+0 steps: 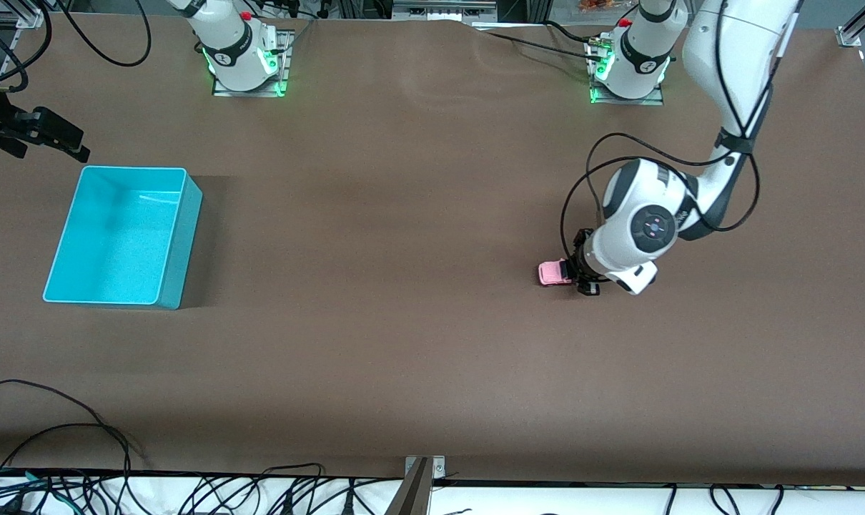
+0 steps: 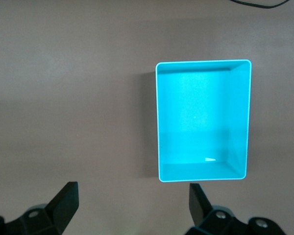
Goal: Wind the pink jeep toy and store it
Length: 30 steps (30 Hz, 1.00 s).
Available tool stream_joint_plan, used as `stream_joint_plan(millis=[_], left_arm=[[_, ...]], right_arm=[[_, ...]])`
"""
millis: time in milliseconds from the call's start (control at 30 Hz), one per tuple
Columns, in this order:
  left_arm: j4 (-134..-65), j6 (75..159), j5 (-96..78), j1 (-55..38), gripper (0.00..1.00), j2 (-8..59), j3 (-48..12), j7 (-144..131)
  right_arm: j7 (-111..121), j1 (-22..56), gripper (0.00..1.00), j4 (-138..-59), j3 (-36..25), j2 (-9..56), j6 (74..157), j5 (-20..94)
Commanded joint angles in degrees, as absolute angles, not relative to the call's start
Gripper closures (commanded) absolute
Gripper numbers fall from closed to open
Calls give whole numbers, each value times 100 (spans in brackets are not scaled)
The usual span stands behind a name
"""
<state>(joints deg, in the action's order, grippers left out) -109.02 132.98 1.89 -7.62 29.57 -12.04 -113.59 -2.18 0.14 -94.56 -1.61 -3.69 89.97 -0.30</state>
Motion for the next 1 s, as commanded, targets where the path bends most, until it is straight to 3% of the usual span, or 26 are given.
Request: stream_joint_plan(millis=[0,967], left_arm=[[-11320,13702,773,-870,97,2768,-1213,-12101],[-11320,13720,949,-449,97,3015,-1187,-11119]], right_arm=[[-158,35,0,-9352,-167,-352,8912,-88],[-193,35,0,-9352,-149,-369,8868,-88]])
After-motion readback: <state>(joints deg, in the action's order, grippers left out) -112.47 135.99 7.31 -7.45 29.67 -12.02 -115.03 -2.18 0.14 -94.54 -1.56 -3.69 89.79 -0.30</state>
